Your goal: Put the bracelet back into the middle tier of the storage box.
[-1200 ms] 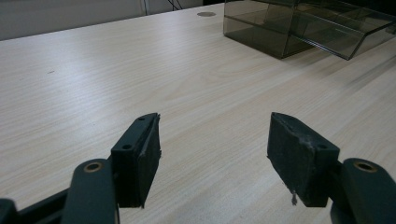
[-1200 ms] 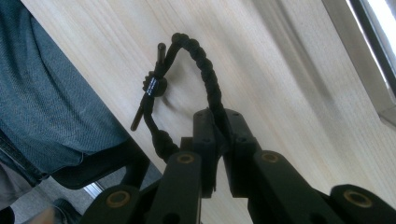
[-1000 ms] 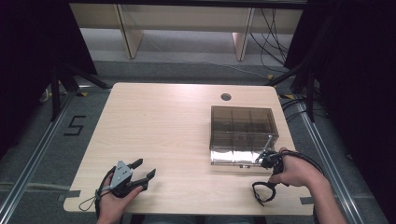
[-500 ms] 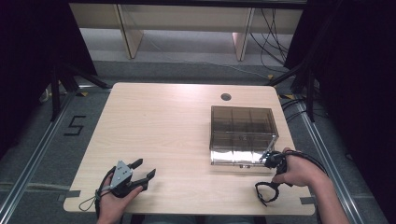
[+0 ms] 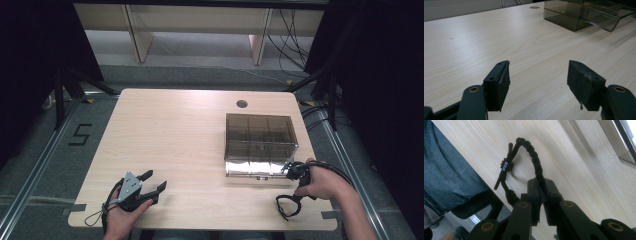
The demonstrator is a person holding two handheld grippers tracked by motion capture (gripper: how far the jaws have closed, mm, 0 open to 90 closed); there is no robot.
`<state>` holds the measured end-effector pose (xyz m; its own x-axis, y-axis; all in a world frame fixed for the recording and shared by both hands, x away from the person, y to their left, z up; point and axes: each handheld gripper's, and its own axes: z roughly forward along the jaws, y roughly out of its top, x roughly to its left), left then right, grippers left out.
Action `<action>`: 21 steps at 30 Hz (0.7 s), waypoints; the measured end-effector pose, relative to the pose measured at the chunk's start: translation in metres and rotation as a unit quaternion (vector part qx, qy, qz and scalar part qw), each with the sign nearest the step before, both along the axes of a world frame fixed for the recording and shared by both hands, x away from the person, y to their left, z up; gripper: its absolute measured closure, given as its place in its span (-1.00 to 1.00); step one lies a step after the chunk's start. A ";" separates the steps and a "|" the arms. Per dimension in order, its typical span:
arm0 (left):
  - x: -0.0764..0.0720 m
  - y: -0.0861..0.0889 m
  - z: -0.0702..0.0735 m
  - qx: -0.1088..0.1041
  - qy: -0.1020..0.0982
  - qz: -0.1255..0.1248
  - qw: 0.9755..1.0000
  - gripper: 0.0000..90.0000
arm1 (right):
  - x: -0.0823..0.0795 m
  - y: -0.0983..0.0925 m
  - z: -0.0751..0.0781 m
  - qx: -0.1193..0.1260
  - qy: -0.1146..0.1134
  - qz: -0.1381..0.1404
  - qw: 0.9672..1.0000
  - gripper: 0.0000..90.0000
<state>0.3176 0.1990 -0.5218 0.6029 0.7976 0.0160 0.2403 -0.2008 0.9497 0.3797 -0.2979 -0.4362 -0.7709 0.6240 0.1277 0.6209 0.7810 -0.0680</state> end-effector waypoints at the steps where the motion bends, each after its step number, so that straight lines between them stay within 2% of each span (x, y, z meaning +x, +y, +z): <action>1: 0.000 0.000 0.000 -0.001 0.000 0.000 1.000 -0.24 | -0.002 0.001 0.000 0.000 -0.003 -0.011 1.000 0.90; 2: 0.000 0.000 0.000 -0.002 0.000 0.001 1.000 -0.24 | -0.002 0.001 0.000 -0.002 -0.002 -0.012 1.000 0.90; 3: 0.000 0.000 0.000 -0.001 0.000 0.000 1.000 -0.24 | -0.001 -0.001 0.000 -0.004 -0.004 -0.002 1.000 0.90; 4: 0.000 0.000 0.000 -0.001 0.000 0.000 1.000 -0.24 | 0.000 -0.003 0.000 0.003 0.006 -0.006 1.000 0.90; 6: 0.000 0.000 0.000 0.000 0.000 0.000 1.000 -0.24 | 0.000 -0.004 0.001 -0.007 0.001 -0.004 1.000 0.90; 7: 0.000 0.000 0.000 -0.001 0.001 0.001 1.000 -0.24 | -0.001 -0.004 0.002 -0.003 0.000 -0.008 1.000 0.89; 9: 0.000 0.000 0.000 0.000 0.000 0.000 1.000 -0.24 | 0.000 -0.007 0.002 0.002 -0.007 0.002 1.000 0.90; 10: 0.000 0.000 0.000 0.000 0.000 0.001 1.000 -0.24 | 0.000 -0.007 0.003 0.003 0.001 -0.010 1.000 0.89; 11: 0.000 0.000 0.000 0.000 0.000 0.001 1.000 -0.24 | 0.000 -0.008 0.003 0.002 -0.008 -0.007 1.000 0.90; 14: 0.000 0.000 0.000 0.000 0.000 0.001 1.000 -0.24 | 0.001 -0.010 0.004 0.004 -0.001 -0.007 1.000 0.90; 15: 0.000 0.000 0.000 0.000 0.000 0.001 1.000 -0.24 | -0.001 -0.008 0.005 -0.002 -0.002 -0.019 1.000 0.90; 17: 0.000 0.000 0.000 0.000 0.001 0.001 1.000 -0.24 | 0.000 -0.010 0.007 -0.002 -0.005 -0.012 1.000 0.90; 18: 0.001 0.000 0.000 -0.002 -0.006 -0.004 1.000 -0.24 | 0.001 -0.011 0.006 0.010 -0.003 -0.016 1.000 0.90; 19: 0.001 0.000 -0.001 -0.003 -0.006 -0.004 1.000 -0.24 | 0.001 -0.011 0.006 0.010 -0.003 -0.016 1.000 0.90; 20: 0.001 0.000 -0.001 -0.003 -0.006 -0.005 1.000 -0.24 | -0.001 -0.010 0.007 0.002 -0.008 -0.022 1.000 0.89; 21: 0.000 0.000 0.000 0.000 0.003 0.003 1.000 -0.24 | 0.000 -0.011 0.008 -0.001 -0.007 -0.019 1.000 0.90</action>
<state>0.3172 0.1988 -0.5218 0.5989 0.8007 0.0135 0.2462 -0.2001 0.9483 0.3794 -0.3087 -0.4282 -0.7481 0.6535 0.1157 0.6515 0.7563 -0.0595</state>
